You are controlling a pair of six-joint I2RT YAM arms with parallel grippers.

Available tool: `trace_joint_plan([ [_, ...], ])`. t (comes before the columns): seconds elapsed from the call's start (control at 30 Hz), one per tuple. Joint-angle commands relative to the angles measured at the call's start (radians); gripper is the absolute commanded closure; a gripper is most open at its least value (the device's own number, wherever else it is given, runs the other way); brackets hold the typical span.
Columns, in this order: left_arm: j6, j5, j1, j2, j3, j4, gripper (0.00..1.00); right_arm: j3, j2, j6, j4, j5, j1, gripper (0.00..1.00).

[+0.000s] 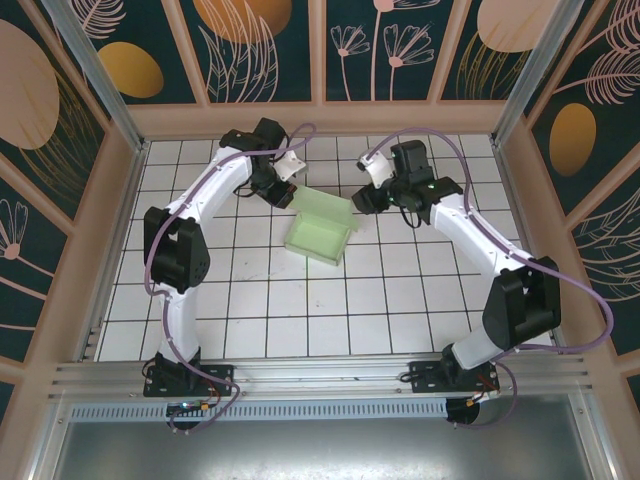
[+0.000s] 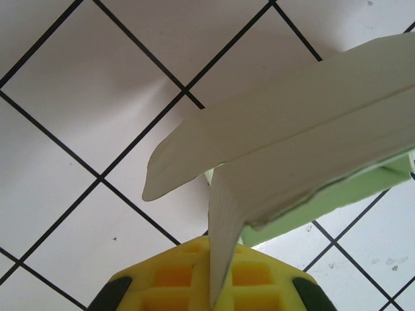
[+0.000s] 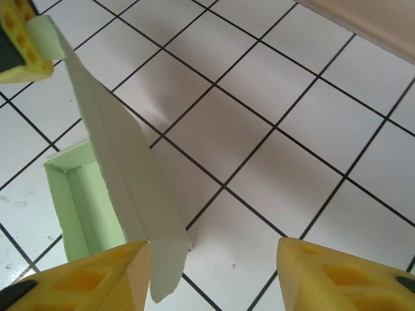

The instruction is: Fold the paper box

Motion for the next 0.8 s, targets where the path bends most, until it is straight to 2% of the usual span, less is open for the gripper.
trace_joint_plan([
  [0.0,-0.016,-0.029,0.005,-0.003,0.024,0.002,0.79,0.004,-0.028,0.021,0.053,0.061,0.002,0.45],
  [0.07,-0.013,-0.040,0.005,-0.016,0.028,0.019,0.68,-0.018,-0.053,0.055,0.092,0.110,-0.008,0.46],
  [0.13,-0.003,-0.049,0.005,-0.039,0.030,0.036,0.58,-0.032,-0.080,0.080,0.111,0.104,-0.030,0.45],
  [0.4,0.111,-0.061,0.010,-0.069,0.048,0.057,0.38,-0.086,-0.145,0.098,0.105,0.050,-0.050,0.45],
  [0.5,0.186,-0.026,0.017,-0.061,0.053,0.069,0.34,-0.107,-0.161,0.106,0.106,0.039,-0.051,0.45],
  [0.63,0.305,0.039,0.025,-0.031,0.060,0.052,0.34,-0.114,-0.173,0.111,0.091,0.034,-0.051,0.45],
  [0.77,0.405,0.096,0.038,-0.053,-0.036,0.125,0.41,-0.113,-0.175,0.112,0.075,0.035,-0.051,0.45],
])
